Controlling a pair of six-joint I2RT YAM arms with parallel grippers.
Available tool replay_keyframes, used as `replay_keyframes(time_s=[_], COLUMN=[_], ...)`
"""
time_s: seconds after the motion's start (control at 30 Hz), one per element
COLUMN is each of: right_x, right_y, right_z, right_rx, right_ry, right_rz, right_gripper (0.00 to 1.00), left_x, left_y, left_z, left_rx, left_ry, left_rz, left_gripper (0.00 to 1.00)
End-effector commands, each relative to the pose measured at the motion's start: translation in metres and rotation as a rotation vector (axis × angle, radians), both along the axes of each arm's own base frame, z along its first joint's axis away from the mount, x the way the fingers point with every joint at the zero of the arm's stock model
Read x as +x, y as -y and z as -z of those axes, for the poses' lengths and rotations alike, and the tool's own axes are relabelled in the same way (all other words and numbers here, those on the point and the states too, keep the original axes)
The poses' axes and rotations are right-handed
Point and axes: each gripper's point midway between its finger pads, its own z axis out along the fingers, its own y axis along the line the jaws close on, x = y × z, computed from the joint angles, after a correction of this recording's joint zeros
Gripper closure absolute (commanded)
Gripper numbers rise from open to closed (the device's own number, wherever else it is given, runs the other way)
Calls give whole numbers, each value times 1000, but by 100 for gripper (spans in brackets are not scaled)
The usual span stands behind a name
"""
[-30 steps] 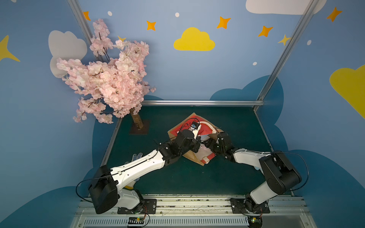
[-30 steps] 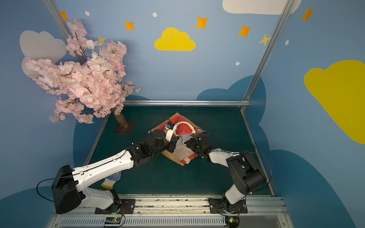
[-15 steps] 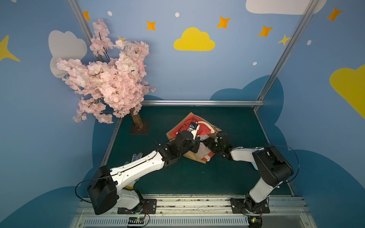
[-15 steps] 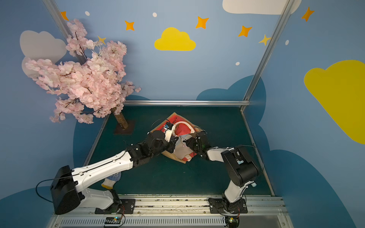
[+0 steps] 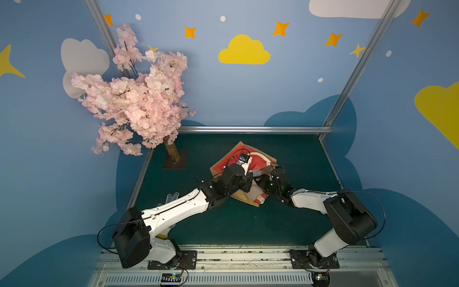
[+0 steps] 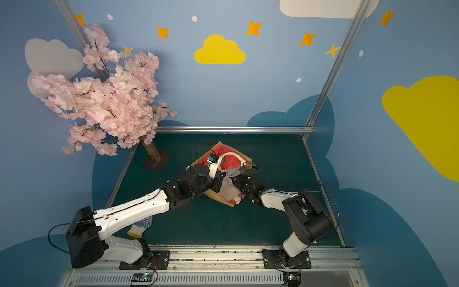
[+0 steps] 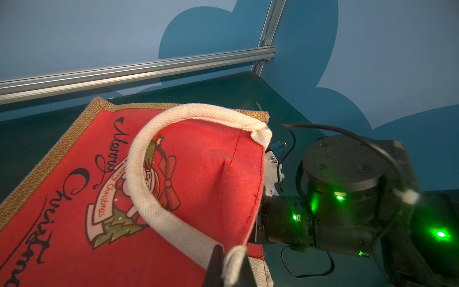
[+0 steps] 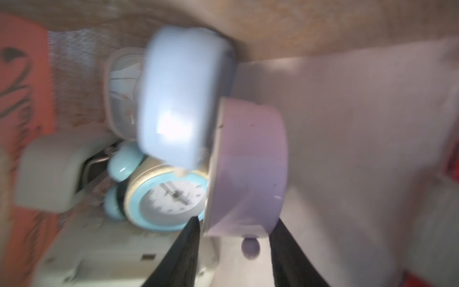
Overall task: Take the alarm clock out of the canvas bag
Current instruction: Pick up the alarm from the canvas bag.
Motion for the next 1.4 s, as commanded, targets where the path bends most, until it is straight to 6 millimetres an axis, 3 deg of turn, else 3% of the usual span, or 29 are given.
replay_keyframes(time_s=[0.0, 0.13, 0.4, 0.63, 0.73, 0.97, 1.17, 1.37], right_x=[-7, -12, -6, -21, -18, 9, 16, 18], right_y=[1, 14, 27, 50, 55, 28, 14, 9], right_z=[-15, -5, 38, 41, 40, 37, 35, 46], right_rx=[35, -17, -6, -56, -58, 56, 72, 131], right_ry=[14, -15, -130, -161, -139, -84, -85, -107], right_rz=[27, 69, 111, 181, 191, 102, 67, 96], right_gripper=[54, 51, 47, 44, 42, 42, 41, 41], left_x=[-3, -3, -5, -6, -5, -6, -7, -7], left_y=[11, 10, 6, -1, 1, 5, 8, 7], left_z=[-12, -12, -12, -13, -14, -12, -11, -14], left_rx=[-41, -42, -36, -26, -40, -53, -54, -62], left_ry=[-2, -3, -5, 5, 2, -12, -21, -16], left_rz=[33, 30, 22, 6, 8, 19, 30, 28], left_gripper=[96, 96, 96, 96, 96, 96, 96, 96])
